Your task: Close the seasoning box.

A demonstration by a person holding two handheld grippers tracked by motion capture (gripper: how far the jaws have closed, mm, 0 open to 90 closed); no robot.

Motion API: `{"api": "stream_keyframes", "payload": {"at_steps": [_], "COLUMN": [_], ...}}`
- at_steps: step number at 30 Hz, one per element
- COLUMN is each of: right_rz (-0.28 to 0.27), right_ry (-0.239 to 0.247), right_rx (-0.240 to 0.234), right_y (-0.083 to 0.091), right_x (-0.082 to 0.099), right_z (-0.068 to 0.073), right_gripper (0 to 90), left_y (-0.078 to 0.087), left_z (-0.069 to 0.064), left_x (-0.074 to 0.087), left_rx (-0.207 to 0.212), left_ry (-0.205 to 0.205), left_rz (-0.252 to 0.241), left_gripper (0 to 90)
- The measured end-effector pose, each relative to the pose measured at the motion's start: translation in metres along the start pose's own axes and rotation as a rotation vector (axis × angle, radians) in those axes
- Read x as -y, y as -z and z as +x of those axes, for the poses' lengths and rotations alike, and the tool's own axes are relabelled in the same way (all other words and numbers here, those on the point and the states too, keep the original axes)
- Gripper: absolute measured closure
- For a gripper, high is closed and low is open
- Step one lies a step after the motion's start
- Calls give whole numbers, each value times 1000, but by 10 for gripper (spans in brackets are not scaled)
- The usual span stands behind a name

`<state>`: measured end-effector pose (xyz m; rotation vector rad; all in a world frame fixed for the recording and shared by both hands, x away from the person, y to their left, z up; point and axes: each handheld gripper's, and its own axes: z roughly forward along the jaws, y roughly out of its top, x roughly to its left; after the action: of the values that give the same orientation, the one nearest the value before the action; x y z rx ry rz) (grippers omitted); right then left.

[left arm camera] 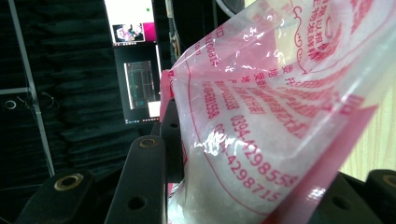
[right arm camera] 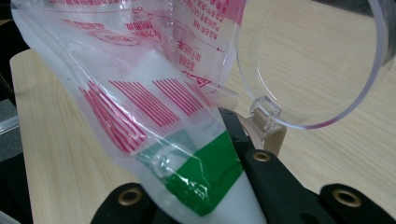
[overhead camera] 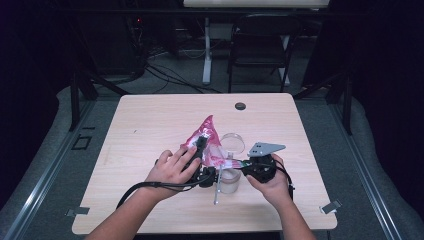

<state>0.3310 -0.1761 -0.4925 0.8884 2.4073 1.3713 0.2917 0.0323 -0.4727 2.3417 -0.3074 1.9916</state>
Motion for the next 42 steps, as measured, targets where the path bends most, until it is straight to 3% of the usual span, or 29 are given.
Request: {"api": "stream_keyframes", "payload": {"at_steps": [6,19,30,42], "right_rz": [0,12,10,-1], "right_ry": [2,-12,-18,11], "right_rx": [-4,-7,0,17], "right_y": [0,-1,0,1], "right_x": [0,1,2,-1], "right_z": [0,-2,-4,2], "right_gripper": [900,900,900,900], "left_y": [0,2,2,0], "left_z": [0,3,2,-5], "left_x": [1,2,3,8], "left_rx": [10,-5,4,25], "left_ry": [18,0,13,67], "left_rz": [1,-7,-6,8], "left_gripper": [661,651,648,641]}}
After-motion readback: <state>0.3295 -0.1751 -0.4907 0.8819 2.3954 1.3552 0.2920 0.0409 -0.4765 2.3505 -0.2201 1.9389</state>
